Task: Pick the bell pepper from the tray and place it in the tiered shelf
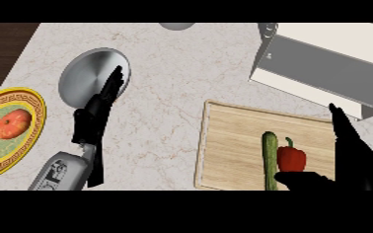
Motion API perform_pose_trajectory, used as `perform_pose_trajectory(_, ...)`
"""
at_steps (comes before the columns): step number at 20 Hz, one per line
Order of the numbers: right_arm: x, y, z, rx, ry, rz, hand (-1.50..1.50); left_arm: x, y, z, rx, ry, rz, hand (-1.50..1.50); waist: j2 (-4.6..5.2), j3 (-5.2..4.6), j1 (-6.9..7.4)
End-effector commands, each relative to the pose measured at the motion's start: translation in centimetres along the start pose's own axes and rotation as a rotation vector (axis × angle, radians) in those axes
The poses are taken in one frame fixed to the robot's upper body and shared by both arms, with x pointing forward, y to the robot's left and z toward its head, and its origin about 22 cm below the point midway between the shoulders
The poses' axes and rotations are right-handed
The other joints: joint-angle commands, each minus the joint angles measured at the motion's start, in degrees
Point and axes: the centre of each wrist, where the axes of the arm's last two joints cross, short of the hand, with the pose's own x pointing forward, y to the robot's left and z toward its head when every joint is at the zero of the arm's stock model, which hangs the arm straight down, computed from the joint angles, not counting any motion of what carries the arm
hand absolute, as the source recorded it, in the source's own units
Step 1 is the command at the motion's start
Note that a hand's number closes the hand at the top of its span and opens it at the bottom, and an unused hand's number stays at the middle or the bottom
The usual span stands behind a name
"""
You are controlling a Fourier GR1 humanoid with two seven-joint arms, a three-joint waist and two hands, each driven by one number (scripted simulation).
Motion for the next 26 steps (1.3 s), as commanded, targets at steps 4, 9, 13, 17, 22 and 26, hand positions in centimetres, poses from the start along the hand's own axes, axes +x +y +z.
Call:
perform_pose_trajectory(4, -1.1, 1.5, -0.2, 0.005, 0.168, 0.043, -1.50, -0.6, 0.4, 0.0, 0.012, 0.008, 0.009, 0.00, -0.05, 0.04, -0.39)
perform_pose_trajectory(9, 0.1, 0.9, 0.2, 0.016, 0.197, 0.032, -1.50, -0.3, 1.1, 0.9, 0.001, 0.016, 0.004, 0.00, -0.11, 0.03, -0.14)
perform_pose_trajectory(13, 1.4, 2.1, 0.3, 0.036, 0.187, 0.060, -1.50, 1.2, -0.1, -0.2, 0.007, -0.006, -0.011, 0.00, -0.08, 0.03, -0.17)
perform_pose_trajectory(17, -1.1, 3.2, -0.6, 0.052, 0.219, 0.104, -1.50, 0.0, -0.9, 0.7, -0.009, 0.021, -0.008, 0.00, -0.07, 0.04, -0.33)
perform_pose_trajectory(22, 0.5, 4.2, -1.8, 0.029, 0.233, 0.098, -1.50, -1.6, 1.1, -0.1, 0.009, 0.004, 0.000, 0.00, 0.04, 0.02, -0.26)
perform_pose_trajectory(26, -1.9, 3.1, -3.4, 0.036, 0.224, 0.111, -1.50, -0.1, 2.5, 1.3, 0.001, 0.027, -0.003, 0.00, -0.09, 0.06, -0.11)
